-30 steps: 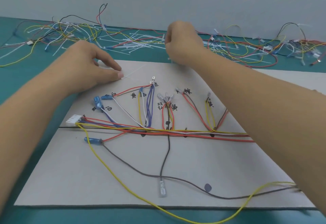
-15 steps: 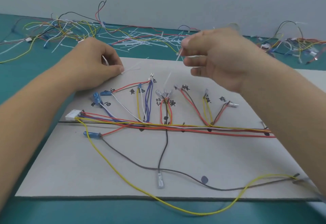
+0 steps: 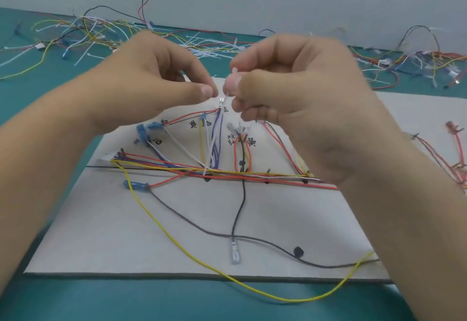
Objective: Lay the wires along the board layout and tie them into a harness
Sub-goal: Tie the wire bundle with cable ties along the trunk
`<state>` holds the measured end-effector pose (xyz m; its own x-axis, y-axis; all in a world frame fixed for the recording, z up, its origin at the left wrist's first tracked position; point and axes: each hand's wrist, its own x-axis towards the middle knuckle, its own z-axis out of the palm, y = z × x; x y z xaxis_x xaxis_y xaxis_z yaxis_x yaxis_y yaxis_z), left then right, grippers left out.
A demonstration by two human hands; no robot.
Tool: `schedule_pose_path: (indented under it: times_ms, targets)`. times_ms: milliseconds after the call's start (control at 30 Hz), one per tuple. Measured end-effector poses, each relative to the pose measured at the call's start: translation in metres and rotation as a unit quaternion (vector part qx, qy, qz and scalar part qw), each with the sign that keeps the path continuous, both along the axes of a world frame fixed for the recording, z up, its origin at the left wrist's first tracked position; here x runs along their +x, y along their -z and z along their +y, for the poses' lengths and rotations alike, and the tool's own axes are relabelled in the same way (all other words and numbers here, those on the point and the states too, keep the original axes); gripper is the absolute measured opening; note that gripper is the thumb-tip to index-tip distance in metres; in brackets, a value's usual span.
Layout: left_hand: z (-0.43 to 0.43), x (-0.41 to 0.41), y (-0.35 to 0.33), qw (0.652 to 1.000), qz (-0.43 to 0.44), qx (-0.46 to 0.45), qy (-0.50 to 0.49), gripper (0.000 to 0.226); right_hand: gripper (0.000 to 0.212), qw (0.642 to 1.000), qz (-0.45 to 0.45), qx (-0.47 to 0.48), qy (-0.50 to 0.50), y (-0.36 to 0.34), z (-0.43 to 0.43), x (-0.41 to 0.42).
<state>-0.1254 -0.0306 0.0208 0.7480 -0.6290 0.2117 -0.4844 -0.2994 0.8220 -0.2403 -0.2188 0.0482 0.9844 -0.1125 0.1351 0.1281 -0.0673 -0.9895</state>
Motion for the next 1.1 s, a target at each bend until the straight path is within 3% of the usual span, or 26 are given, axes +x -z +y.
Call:
schedule_pose_path:
  times_ms: [267, 367, 533, 833, 1100]
  targets:
    - [-0.004, -0.014, -0.006, 0.99, 0.071, 0.007, 0.118, 0.039, 0.017, 0.996, 0.037, 0.067, 0.048, 0.027, -0.001, 0.0]
    - [-0.007, -0.019, -0.007, 0.985, 0.075, 0.047, 0.151, 0.029, 0.018, 0.995, 0.035, 0.071, 0.054, 0.029, -0.002, -0.002]
    - [-0.011, -0.023, -0.005, 0.981, 0.085, 0.06, 0.166, 0.01, 0.019, 0.995, 0.033, 0.081, 0.041, 0.03, -0.005, -0.005]
    - [-0.013, -0.026, -0.005, 0.984, 0.081, 0.068, 0.143, 0.009, 0.016, 0.992, 0.093, 0.089, -0.003, 0.03, -0.011, -0.005]
    - [-0.011, -0.025, -0.007, 0.985, 0.079, 0.06, 0.141, 0.01, 0.019, 0.992, 0.077, 0.094, -0.019, 0.027, -0.012, -0.007]
